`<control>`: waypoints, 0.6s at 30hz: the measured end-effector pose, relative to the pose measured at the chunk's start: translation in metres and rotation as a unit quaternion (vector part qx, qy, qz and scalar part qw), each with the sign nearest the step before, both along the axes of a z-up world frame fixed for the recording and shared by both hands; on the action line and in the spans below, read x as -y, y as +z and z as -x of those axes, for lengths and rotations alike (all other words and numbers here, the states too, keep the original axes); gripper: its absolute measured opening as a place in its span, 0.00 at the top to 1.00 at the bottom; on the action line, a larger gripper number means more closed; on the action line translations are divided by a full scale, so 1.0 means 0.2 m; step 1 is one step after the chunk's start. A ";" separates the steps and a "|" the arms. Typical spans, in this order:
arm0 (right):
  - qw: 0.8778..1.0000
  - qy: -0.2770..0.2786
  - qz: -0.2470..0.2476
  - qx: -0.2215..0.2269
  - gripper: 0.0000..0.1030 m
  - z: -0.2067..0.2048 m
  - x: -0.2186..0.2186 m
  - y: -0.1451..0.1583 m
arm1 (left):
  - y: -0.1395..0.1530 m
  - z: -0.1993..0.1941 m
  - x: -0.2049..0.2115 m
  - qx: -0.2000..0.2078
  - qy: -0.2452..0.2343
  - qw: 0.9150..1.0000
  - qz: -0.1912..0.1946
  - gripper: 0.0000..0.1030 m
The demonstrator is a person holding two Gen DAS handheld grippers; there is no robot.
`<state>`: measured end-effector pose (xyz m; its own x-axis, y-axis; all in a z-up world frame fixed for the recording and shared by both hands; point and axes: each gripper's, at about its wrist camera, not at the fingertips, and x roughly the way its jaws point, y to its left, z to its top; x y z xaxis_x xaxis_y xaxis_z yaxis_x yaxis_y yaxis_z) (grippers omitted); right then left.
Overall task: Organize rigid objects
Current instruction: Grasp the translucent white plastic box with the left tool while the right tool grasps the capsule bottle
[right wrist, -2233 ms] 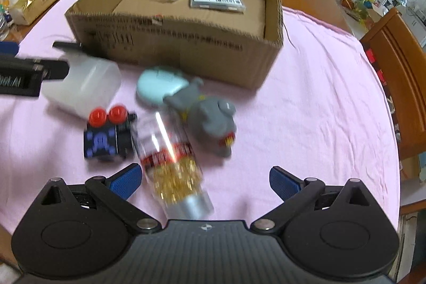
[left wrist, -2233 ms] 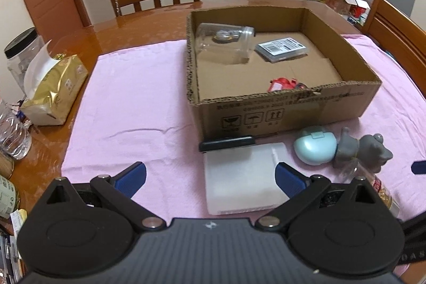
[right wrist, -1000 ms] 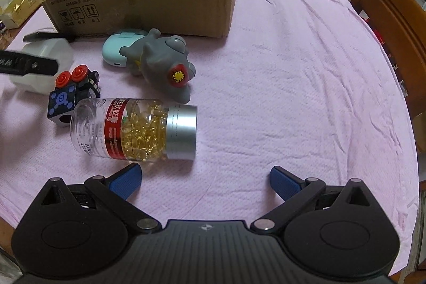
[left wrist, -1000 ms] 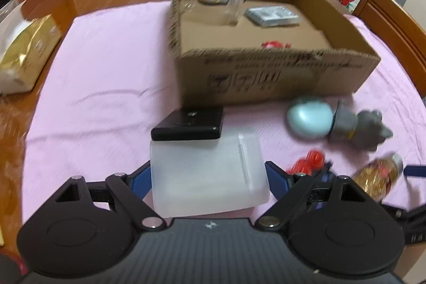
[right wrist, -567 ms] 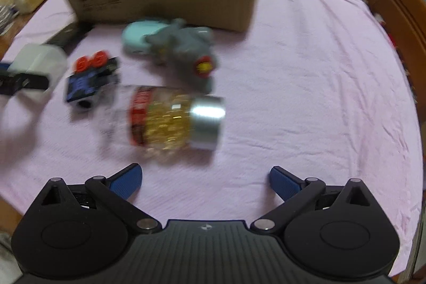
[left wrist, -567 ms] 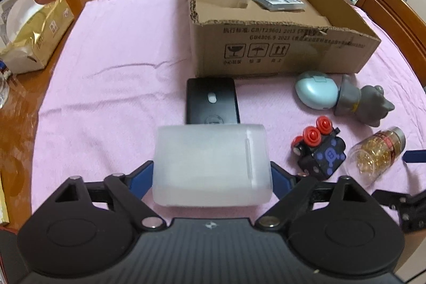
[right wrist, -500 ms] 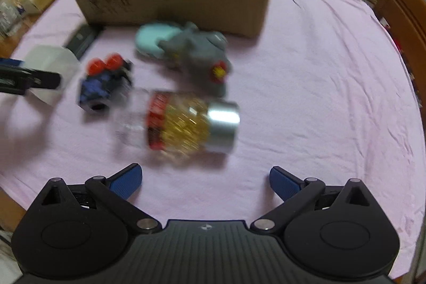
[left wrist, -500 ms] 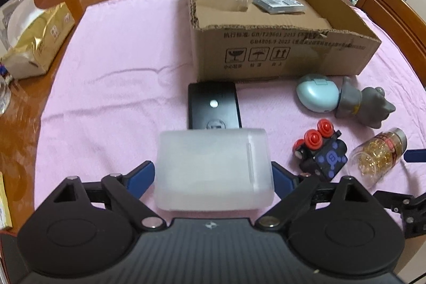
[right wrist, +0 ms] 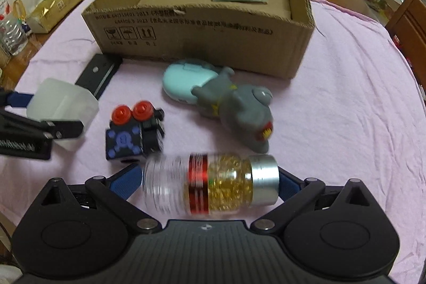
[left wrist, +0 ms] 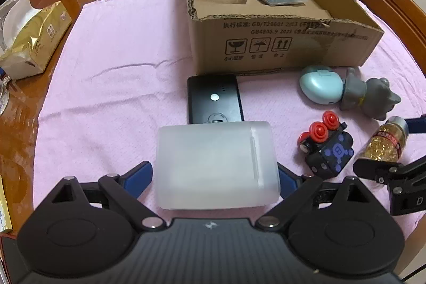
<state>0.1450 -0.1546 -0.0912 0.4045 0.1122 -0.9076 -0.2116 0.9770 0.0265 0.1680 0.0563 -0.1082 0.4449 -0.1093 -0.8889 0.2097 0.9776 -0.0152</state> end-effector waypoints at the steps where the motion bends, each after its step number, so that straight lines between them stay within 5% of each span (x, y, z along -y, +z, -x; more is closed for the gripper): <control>1: 1.000 0.002 0.006 0.003 0.00 -0.01 -0.01 0.00 | 0.00 0.00 0.00 0.000 0.001 1.000 0.000 0.09; 18: 0.998 -0.014 0.068 0.007 0.04 0.00 0.01 0.00 | -0.02 -0.03 0.06 0.004 0.010 1.000 -0.027 0.09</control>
<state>0.1460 -0.1565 -0.0912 0.4179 -0.0230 -0.9082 -0.1836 0.9769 -0.1092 0.1748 0.0434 -0.1130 0.4535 -0.0531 -0.8897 0.1901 0.9810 0.0384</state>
